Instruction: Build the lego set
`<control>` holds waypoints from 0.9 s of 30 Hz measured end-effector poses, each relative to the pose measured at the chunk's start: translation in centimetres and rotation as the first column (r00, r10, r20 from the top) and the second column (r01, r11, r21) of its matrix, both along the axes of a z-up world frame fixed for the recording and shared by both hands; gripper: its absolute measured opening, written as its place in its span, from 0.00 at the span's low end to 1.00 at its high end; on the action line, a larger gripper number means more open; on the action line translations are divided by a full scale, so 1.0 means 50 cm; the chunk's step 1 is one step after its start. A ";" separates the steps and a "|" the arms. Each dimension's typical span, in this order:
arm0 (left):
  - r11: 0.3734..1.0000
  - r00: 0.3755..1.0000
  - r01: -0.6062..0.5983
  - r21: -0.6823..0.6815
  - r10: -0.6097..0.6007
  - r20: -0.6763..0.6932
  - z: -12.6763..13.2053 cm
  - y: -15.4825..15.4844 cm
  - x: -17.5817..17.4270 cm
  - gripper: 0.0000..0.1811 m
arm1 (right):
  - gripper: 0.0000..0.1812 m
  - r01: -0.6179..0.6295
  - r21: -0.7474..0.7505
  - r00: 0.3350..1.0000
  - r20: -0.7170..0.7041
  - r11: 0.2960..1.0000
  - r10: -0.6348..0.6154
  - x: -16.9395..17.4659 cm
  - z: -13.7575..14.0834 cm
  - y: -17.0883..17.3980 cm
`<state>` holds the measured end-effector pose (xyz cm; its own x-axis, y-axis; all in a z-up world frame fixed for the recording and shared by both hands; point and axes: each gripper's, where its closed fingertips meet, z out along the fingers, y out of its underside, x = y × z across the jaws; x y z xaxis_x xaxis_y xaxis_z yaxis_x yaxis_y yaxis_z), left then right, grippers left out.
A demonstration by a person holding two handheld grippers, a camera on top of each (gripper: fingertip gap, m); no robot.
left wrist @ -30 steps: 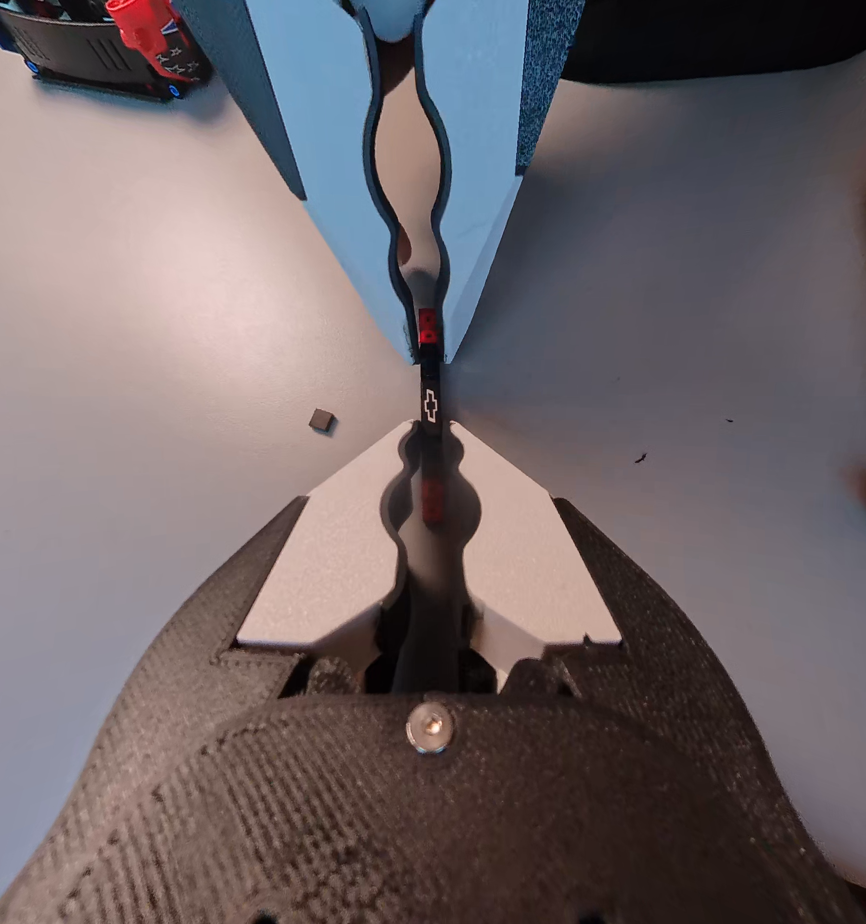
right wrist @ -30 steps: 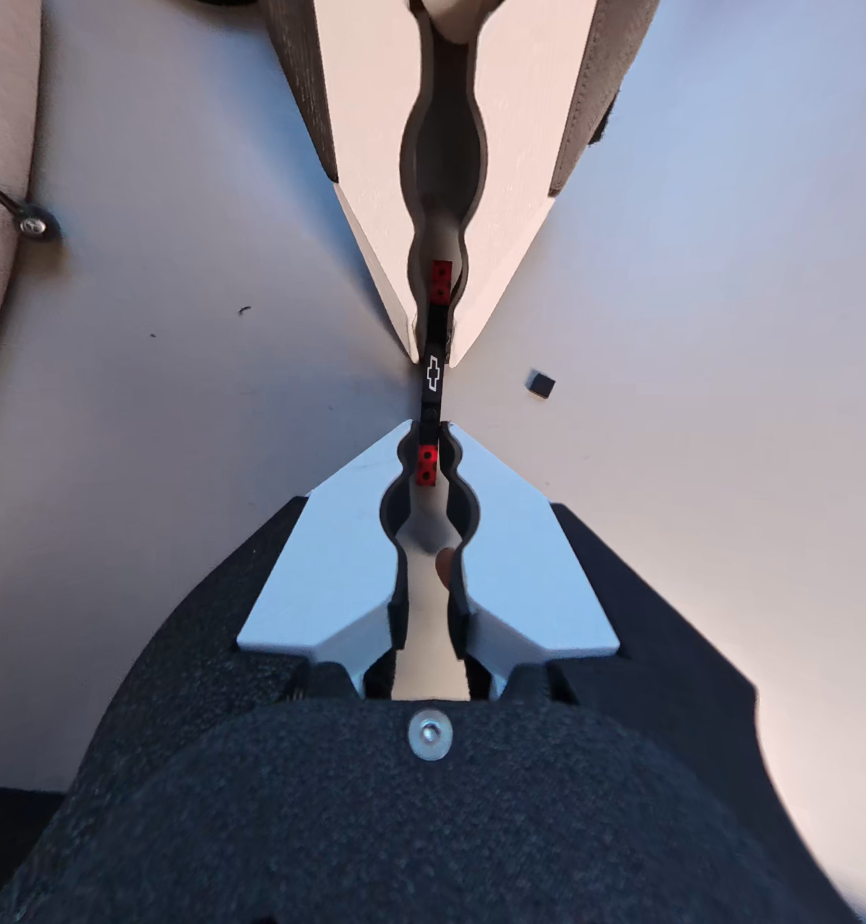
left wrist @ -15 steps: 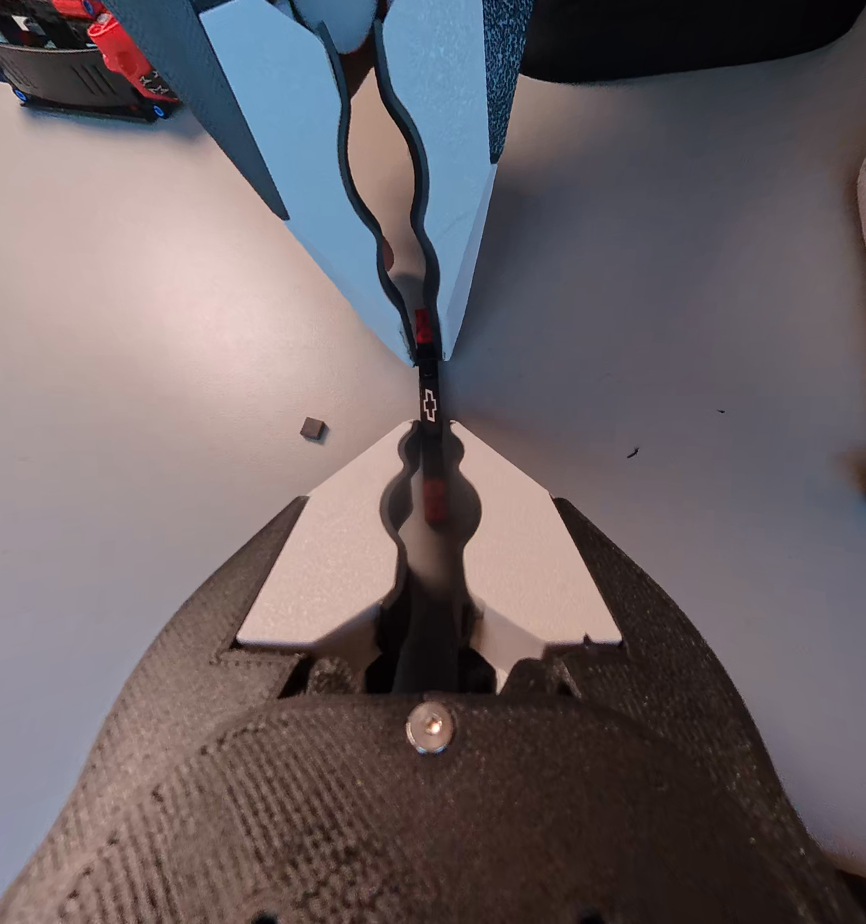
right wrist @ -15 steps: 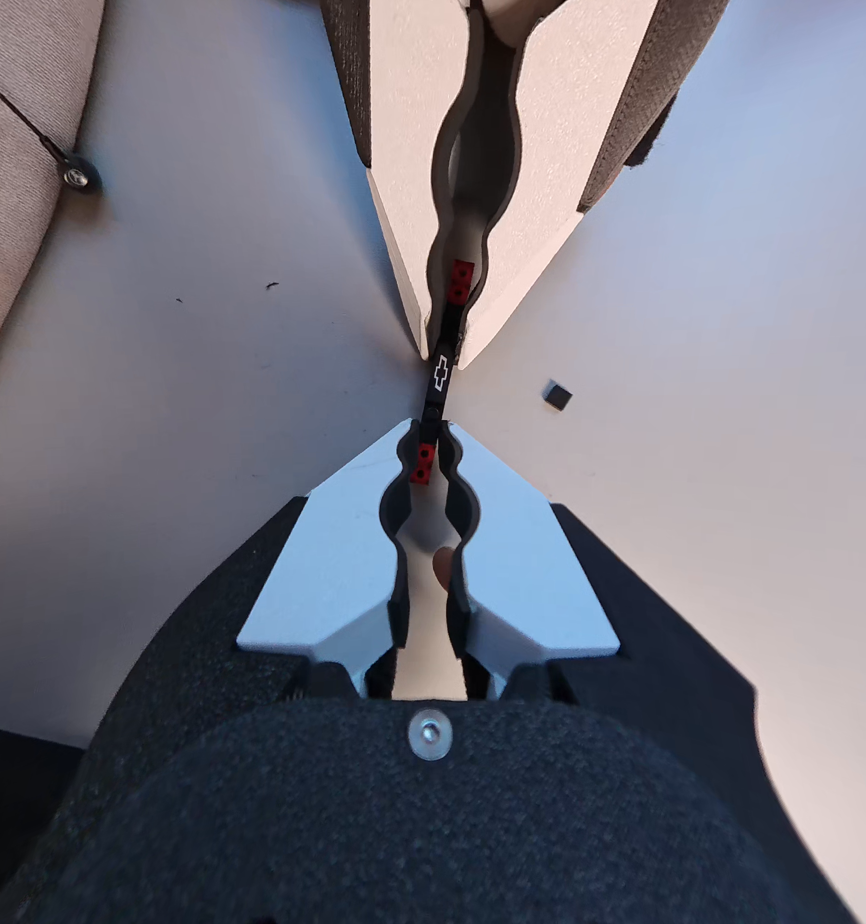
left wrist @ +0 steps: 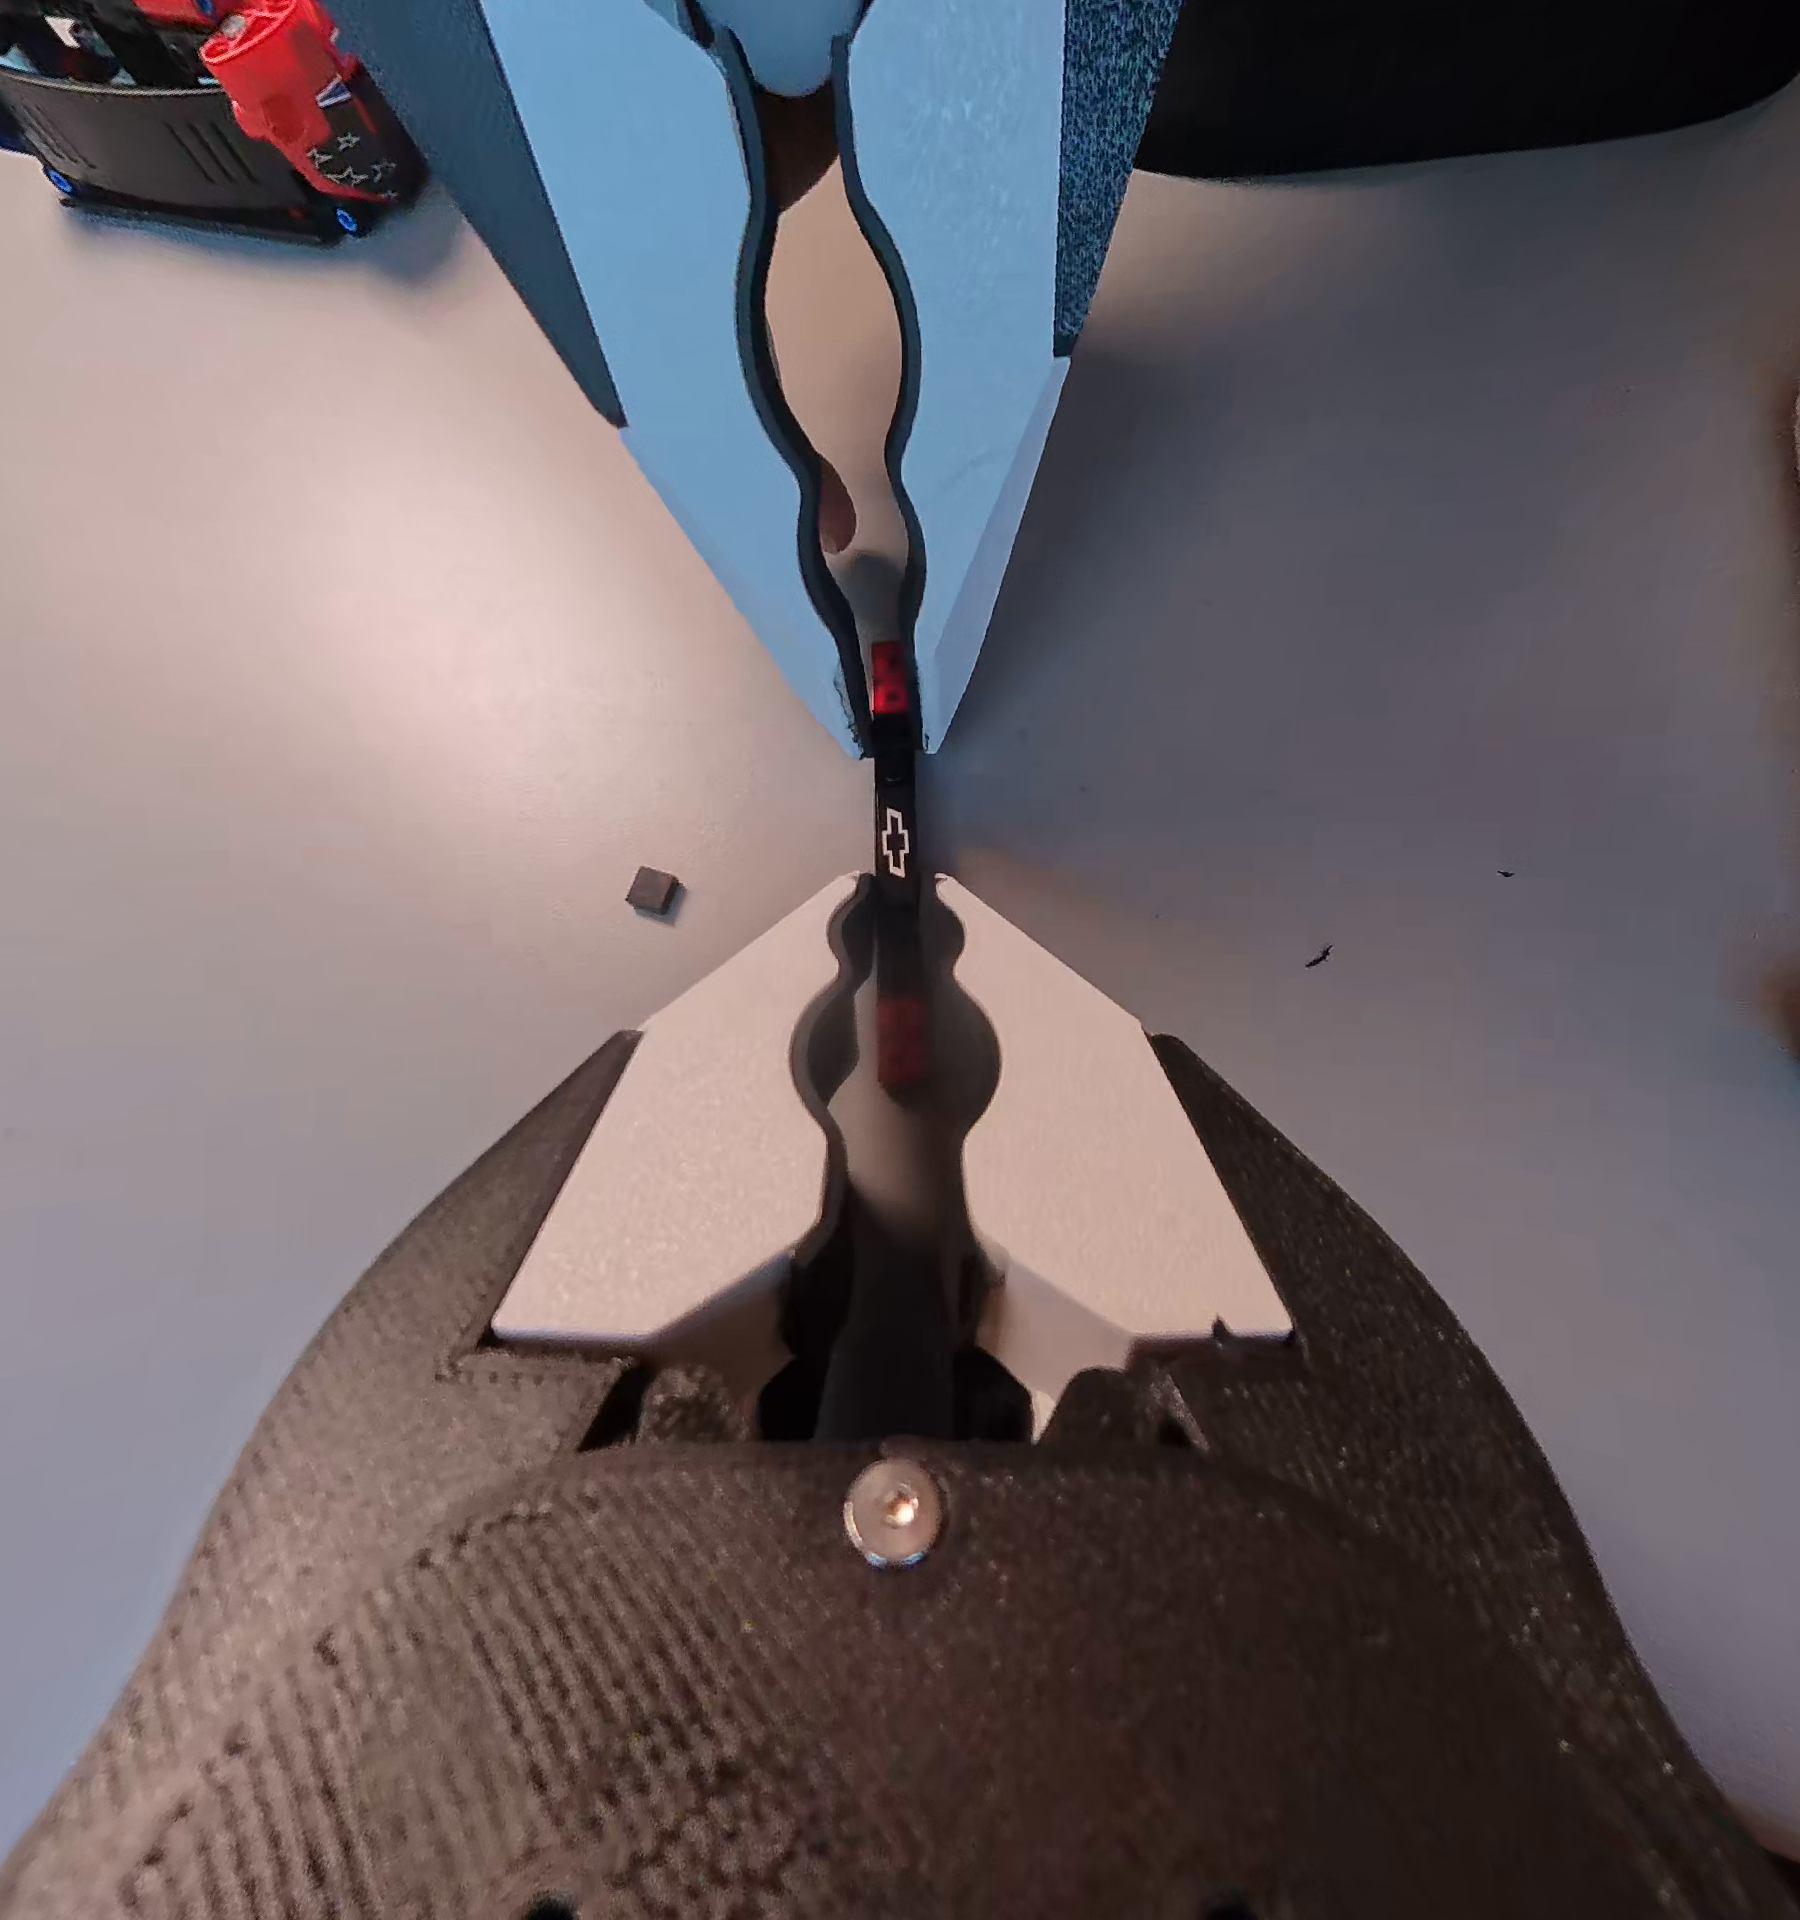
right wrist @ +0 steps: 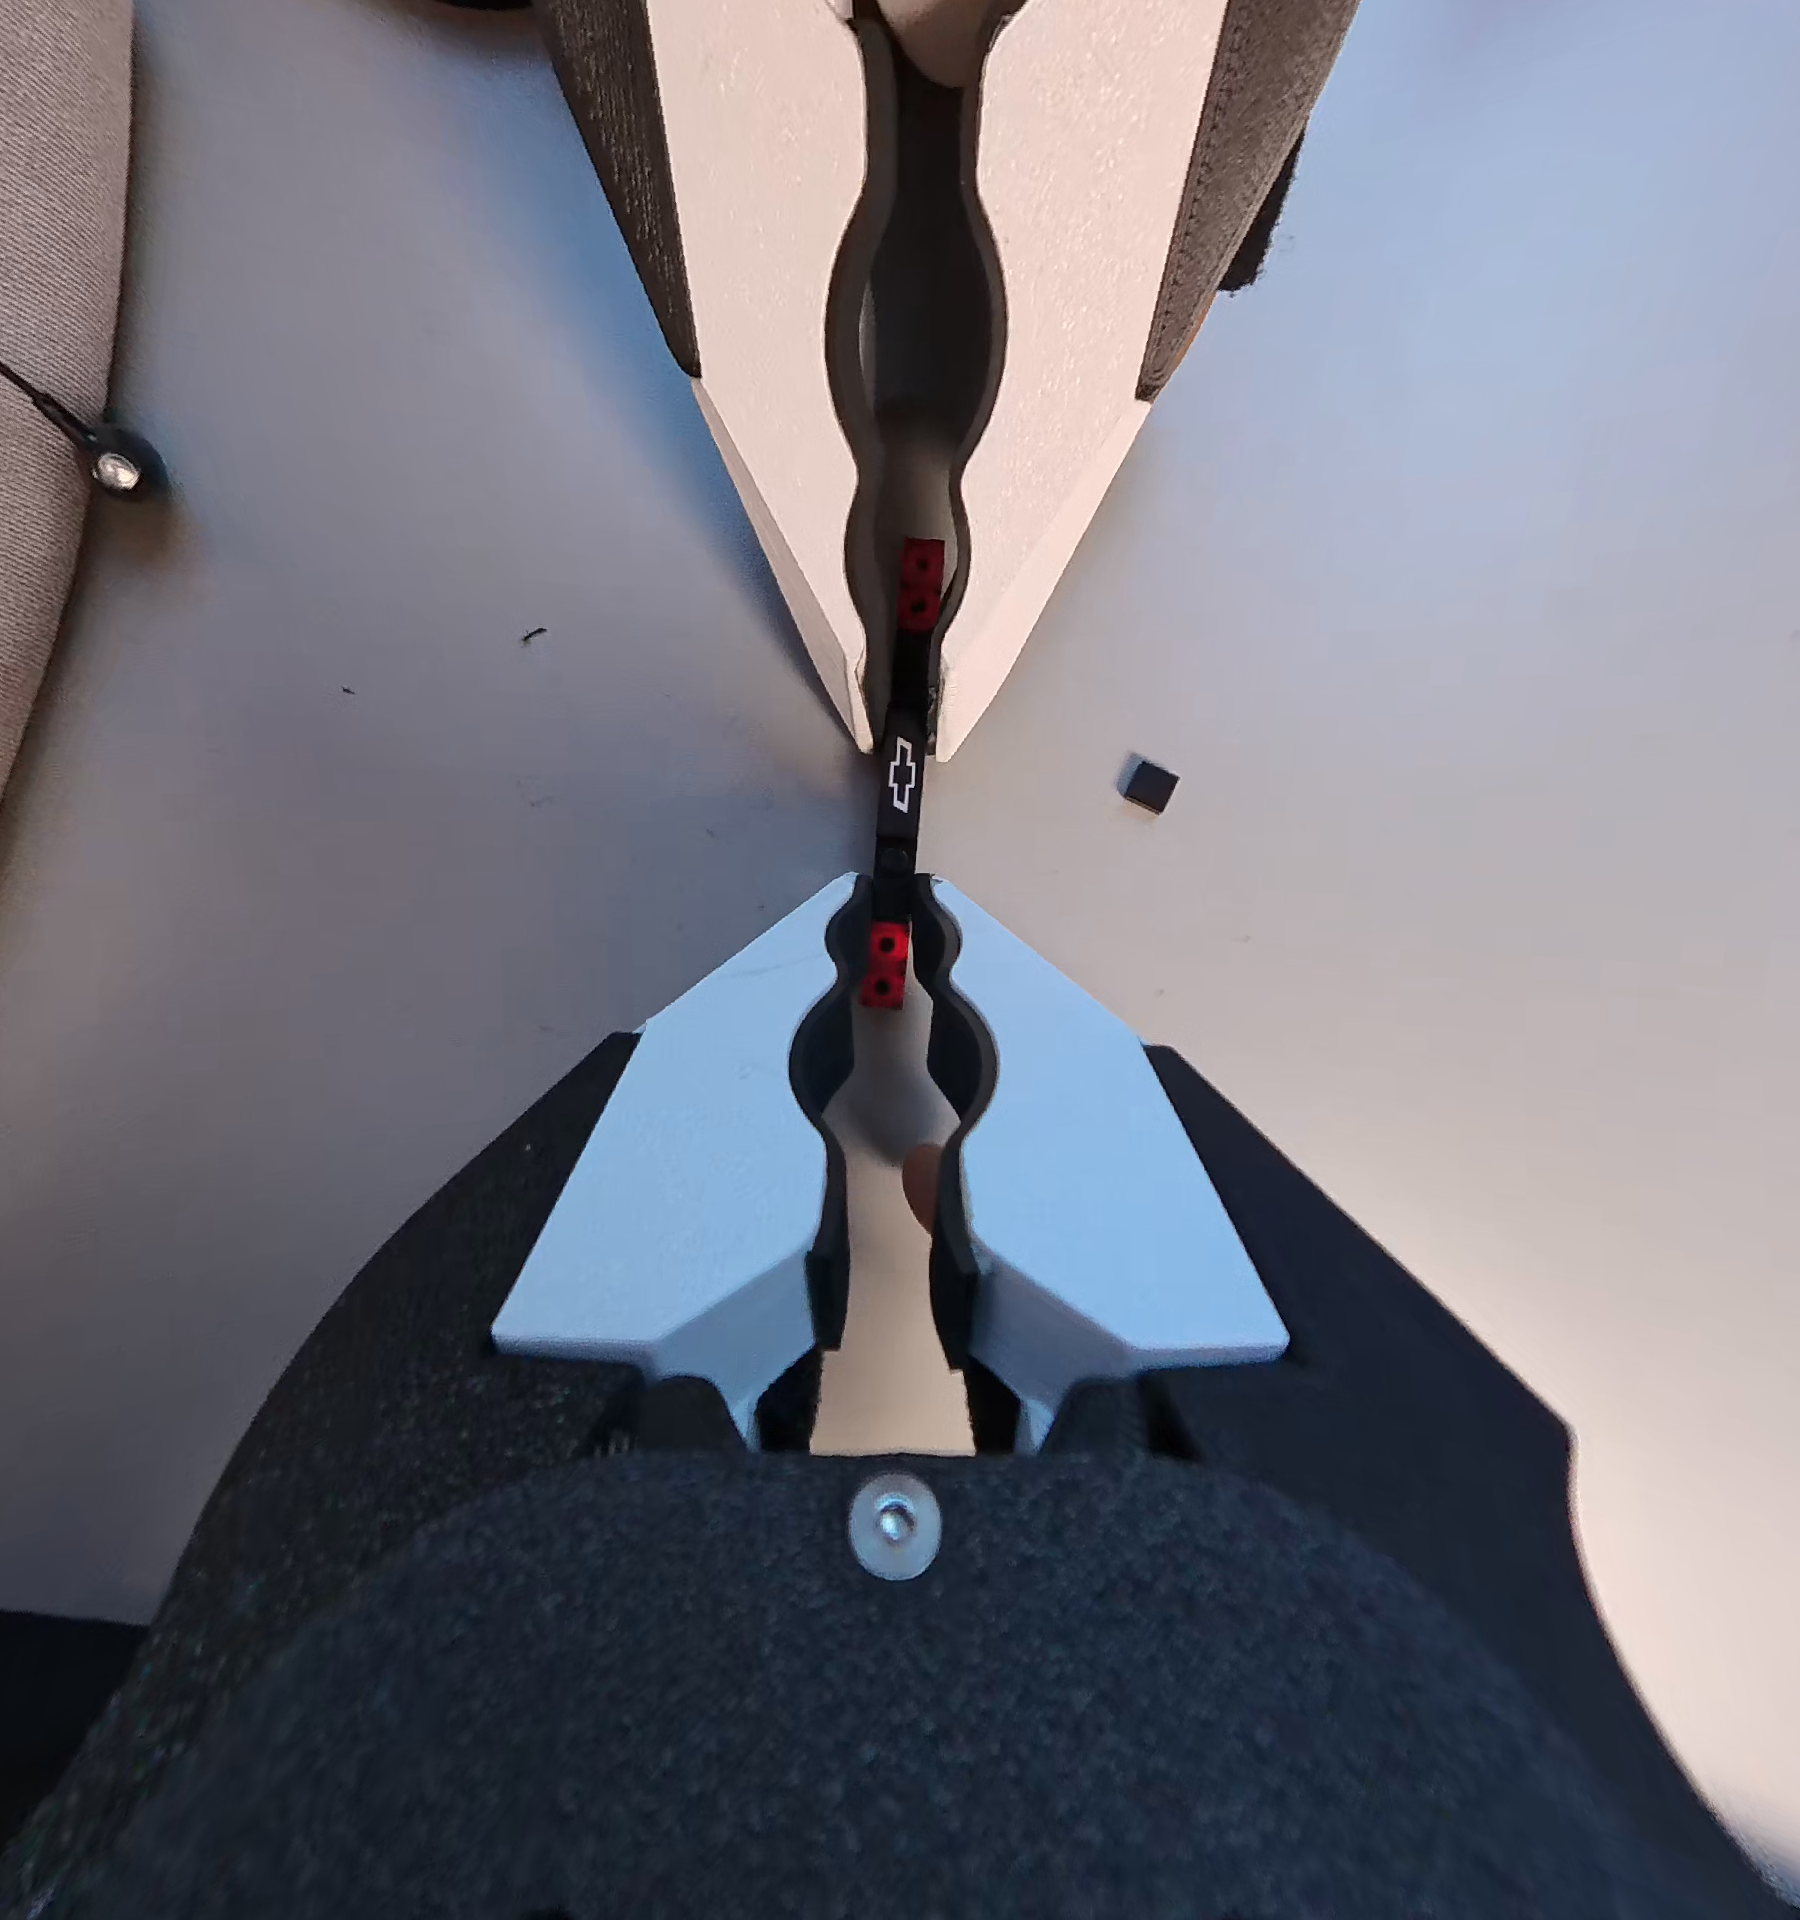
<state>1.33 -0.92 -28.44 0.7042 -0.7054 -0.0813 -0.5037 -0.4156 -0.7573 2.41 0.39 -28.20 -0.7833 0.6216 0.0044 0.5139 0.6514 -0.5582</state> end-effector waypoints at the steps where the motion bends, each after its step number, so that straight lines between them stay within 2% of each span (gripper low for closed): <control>1: 1.000 1.000 -0.001 0.000 0.001 0.000 0.000 0.000 0.000 0.03 | 0.03 0.002 0.001 1.000 -0.001 1.000 -0.002 0.000 0.000 0.000; 3: 1.000 1.000 -0.004 0.000 0.004 0.001 0.000 0.000 0.001 0.03 | 0.03 0.002 0.000 1.000 0.001 1.000 -0.002 0.001 0.002 -0.002; 5: 1.000 1.000 -0.007 -0.004 0.007 -0.001 0.000 -0.001 0.001 0.03 | 0.10 0.017 -0.036 1.000 -0.008 0.999 -0.018 -0.006 0.022 -0.002; 8: 1.000 1.000 -0.011 -0.009 0.011 0.000 0.000 0.000 0.001 0.03 | 0.07 0.120 -0.071 0.990 -0.062 0.990 -0.125 -0.053 0.059 0.023; 11: 1.000 1.000 -0.020 -0.011 0.020 0.001 0.001 -0.001 -0.002 0.04 | 0.07 0.204 -0.038 0.978 -0.025 0.978 -0.205 -0.085 0.035 0.042; 16: 0.998 0.998 -0.045 -0.033 0.047 0.050 0.012 -0.012 -0.017 0.10 | 0.08 0.207 0.005 0.978 0.003 0.978 -0.207 -0.102 0.004 0.029; 22: 0.997 0.997 -0.048 -0.056 0.051 0.053 0.008 -0.016 -0.022 0.10 | 0.06 0.211 0.044 0.977 0.022 0.976 -0.212 -0.108 -0.011 0.033; 27: 0.997 0.998 -0.055 -0.050 0.057 0.026 0.000 -0.012 -0.020 0.06 | 0.03 0.140 0.041 0.990 0.023 0.989 -0.141 -0.098 -0.008 0.022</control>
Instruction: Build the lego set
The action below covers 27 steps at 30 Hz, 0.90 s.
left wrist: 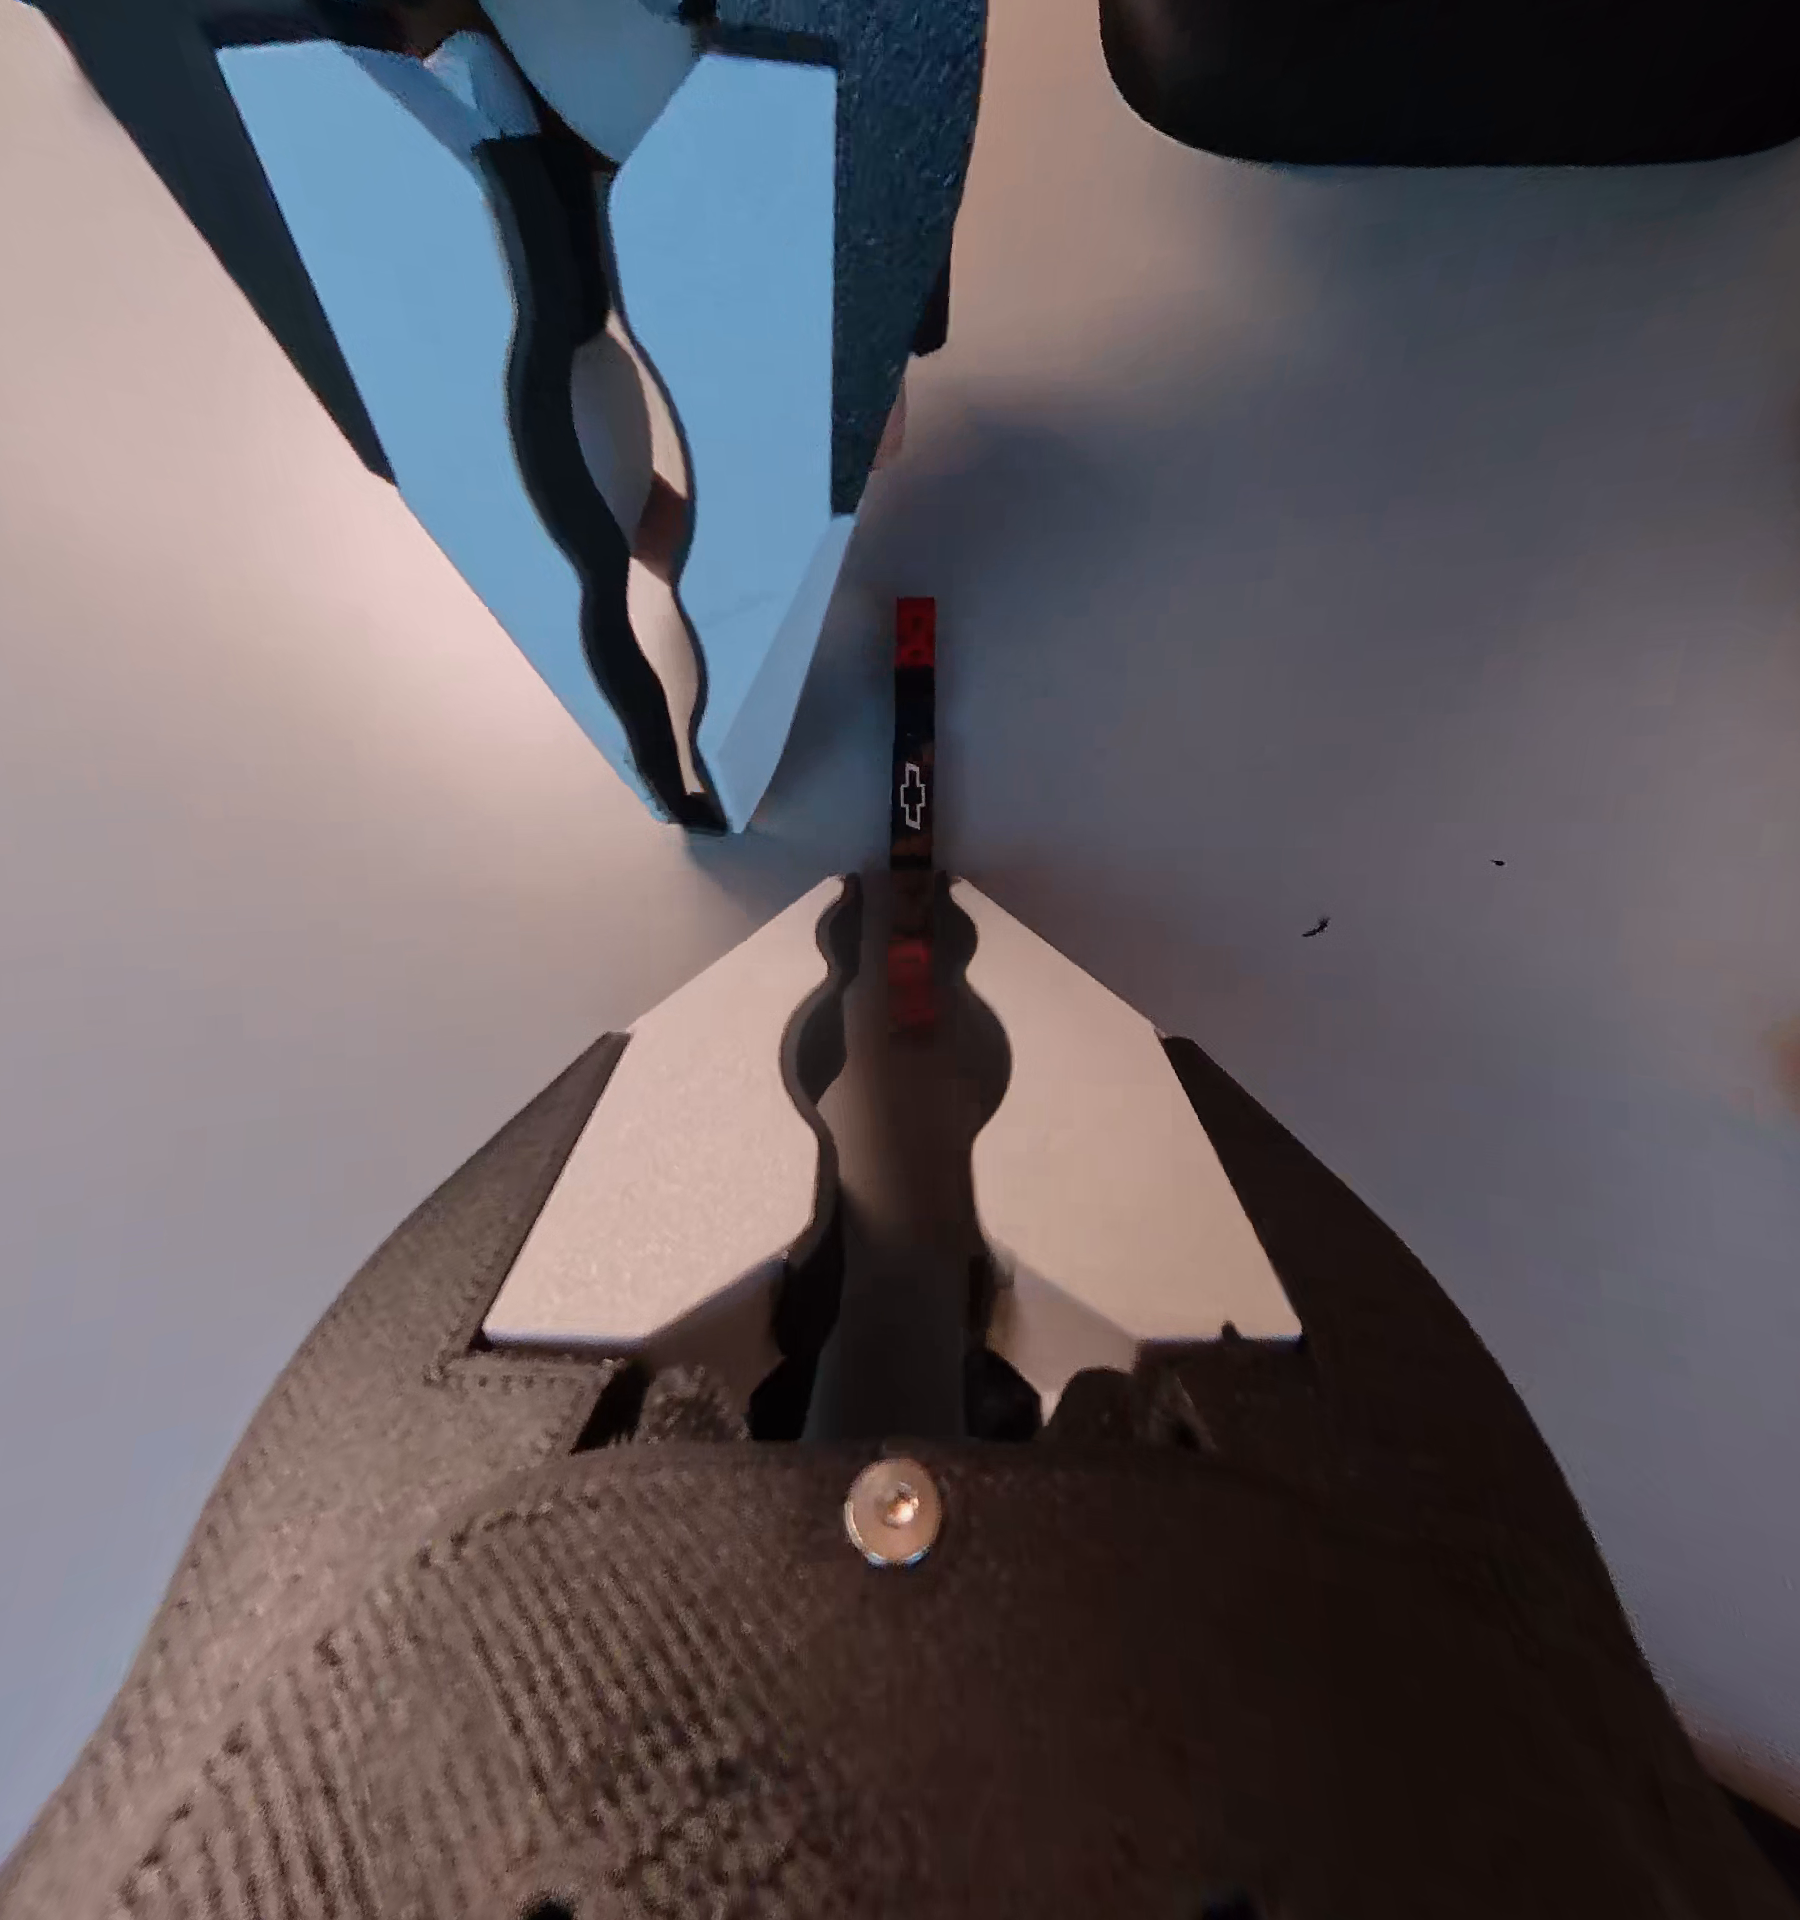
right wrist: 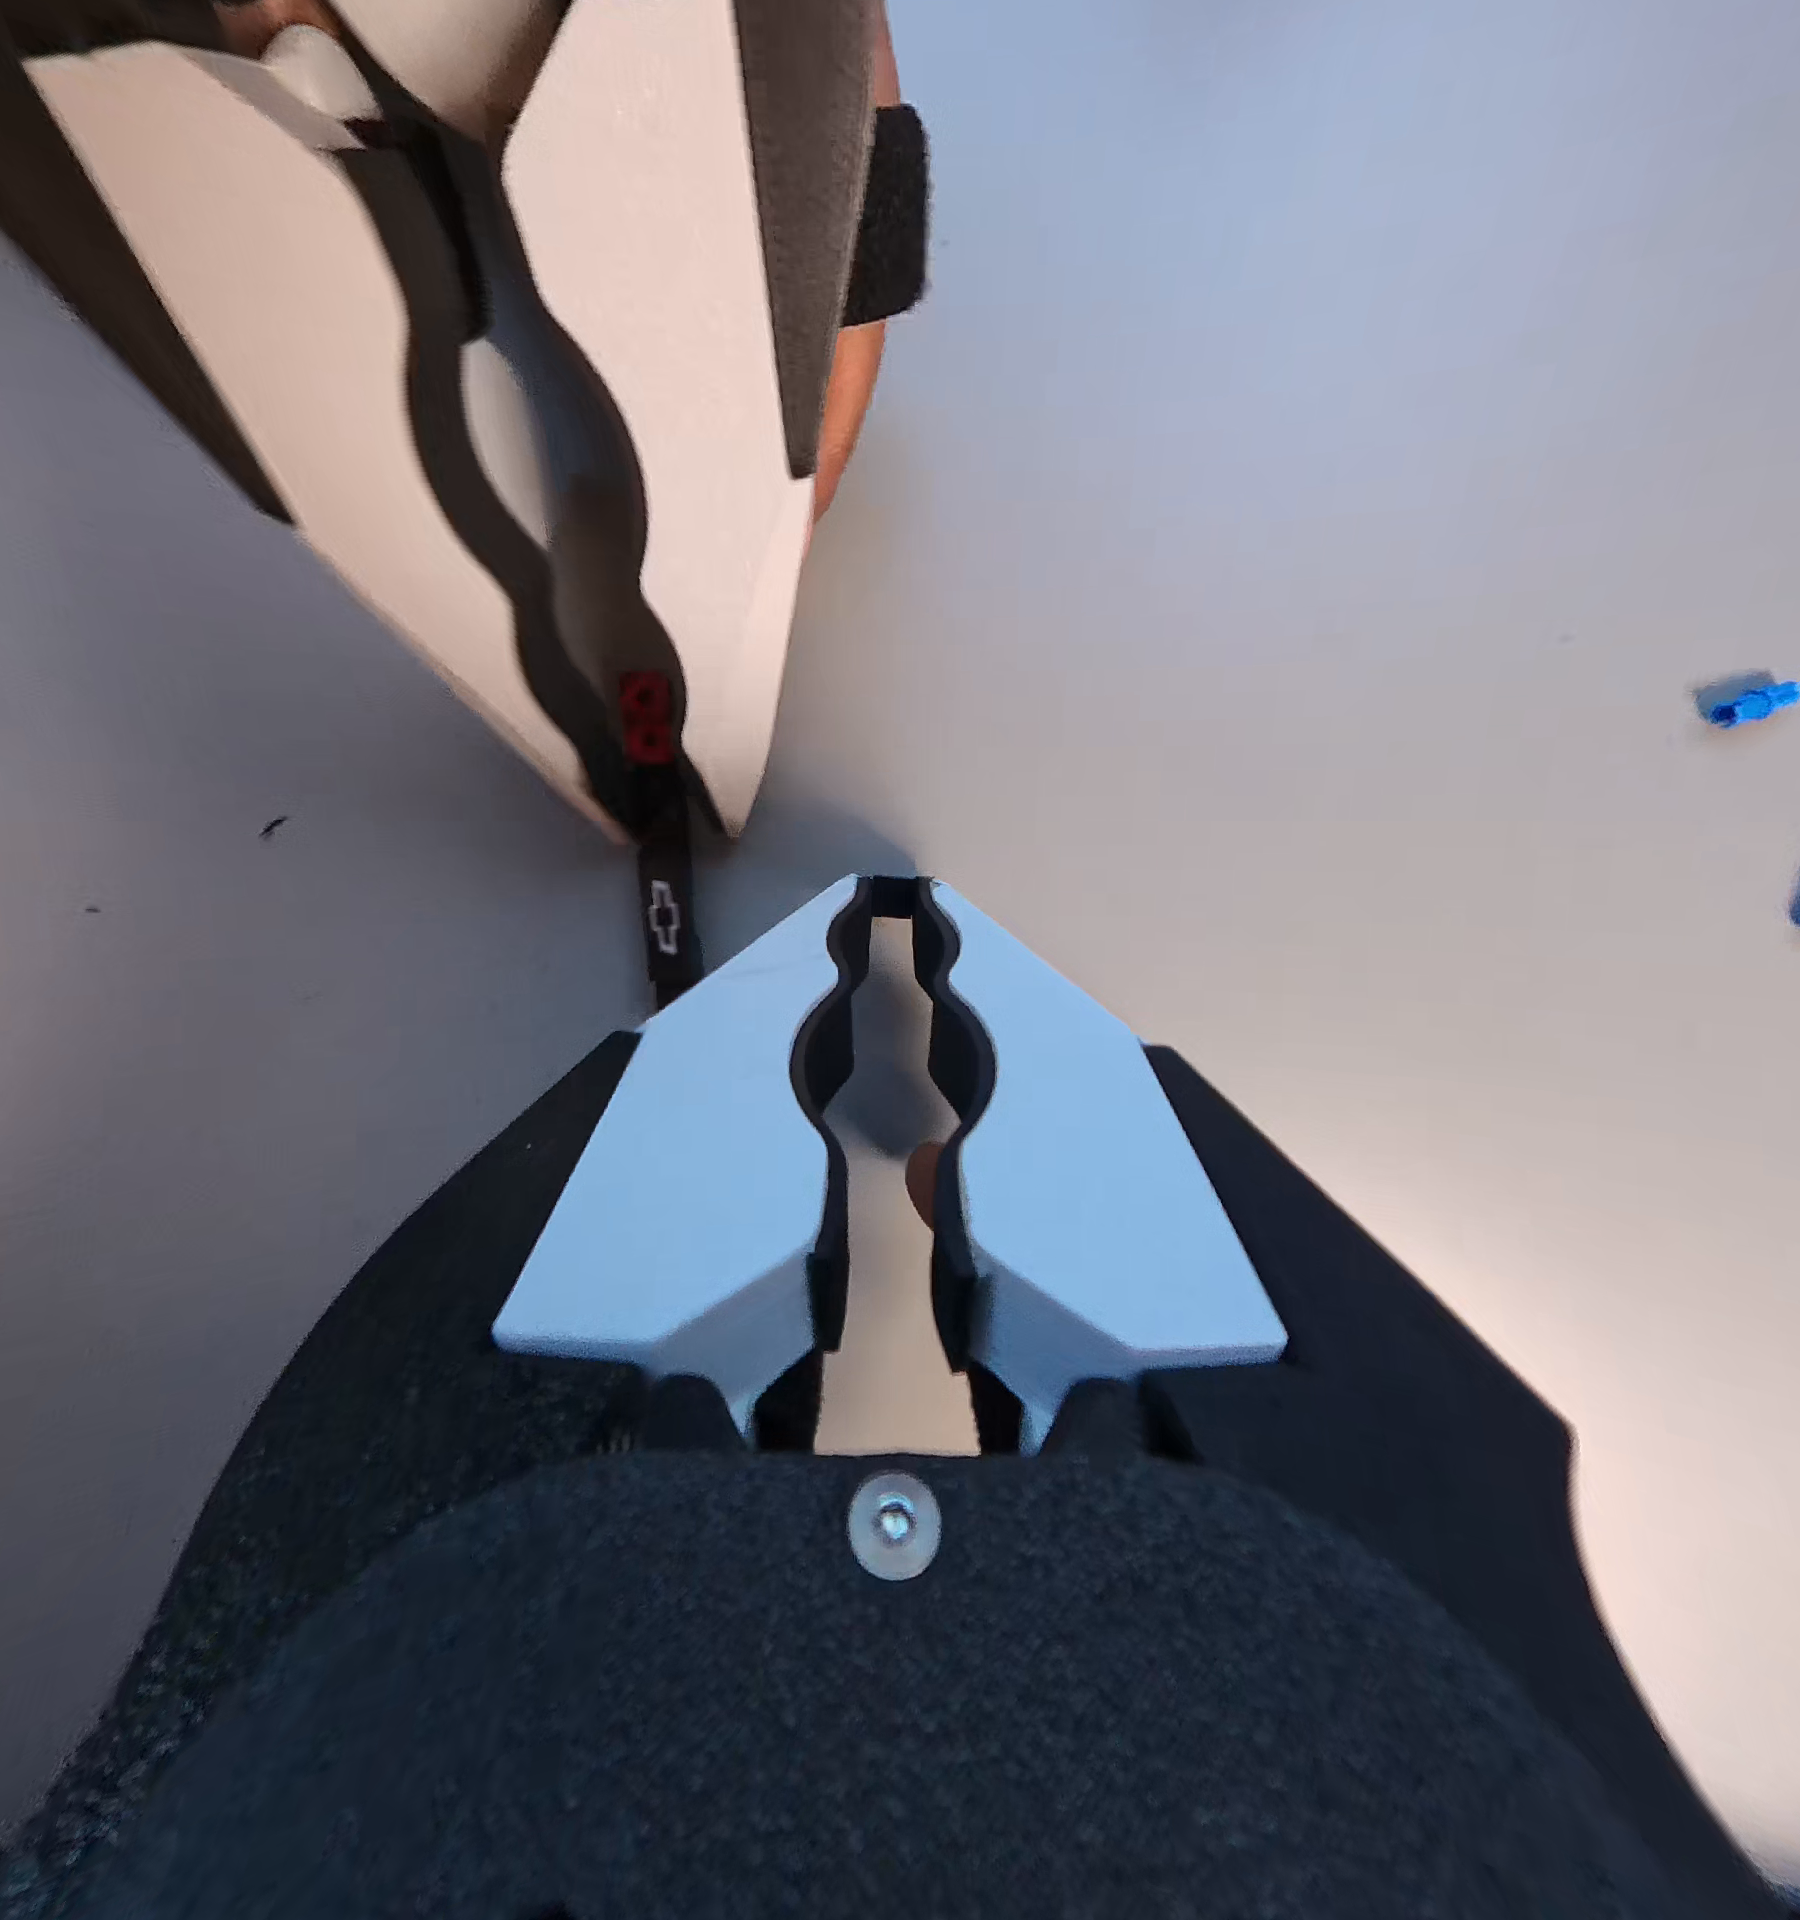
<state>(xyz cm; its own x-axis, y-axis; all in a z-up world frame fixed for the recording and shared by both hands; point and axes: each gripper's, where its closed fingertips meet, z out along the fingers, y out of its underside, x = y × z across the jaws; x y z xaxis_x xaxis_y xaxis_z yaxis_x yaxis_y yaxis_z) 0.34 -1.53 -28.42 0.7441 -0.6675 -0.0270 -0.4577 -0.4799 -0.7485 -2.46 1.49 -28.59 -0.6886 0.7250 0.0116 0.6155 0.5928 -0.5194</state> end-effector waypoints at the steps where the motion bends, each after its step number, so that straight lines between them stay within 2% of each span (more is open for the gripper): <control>1: 1.000 1.000 -0.005 0.006 0.005 -0.011 0.000 0.002 -0.001 0.04 | 0.03 -0.029 -0.020 1.000 -0.010 0.999 0.029 0.007 0.010 -0.006; 3: 1.000 1.000 -0.001 0.011 0.001 -0.024 0.000 0.001 -0.001 0.03 | 0.03 -0.103 -0.071 0.994 -0.029 0.992 0.101 0.030 0.038 -0.023; 6: 1.000 1.000 0.000 0.007 0.000 -0.028 -0.001 0.001 -0.001 0.03 | 0.03 -0.148 -0.028 0.989 -0.010 0.989 0.148 0.064 0.048 -0.023; 13: 1.000 0.999 0.008 0.016 -0.007 -0.041 -0.001 0.001 -0.001 0.03 | 0.03 -0.148 0.017 0.989 0.015 0.989 0.148 0.081 0.015 -0.028; 27: 1.000 0.999 0.007 0.011 -0.006 -0.034 -0.001 0.000 0.000 0.03 | 0.03 -0.159 0.094 0.986 0.058 0.983 0.154 0.081 0.007 -0.027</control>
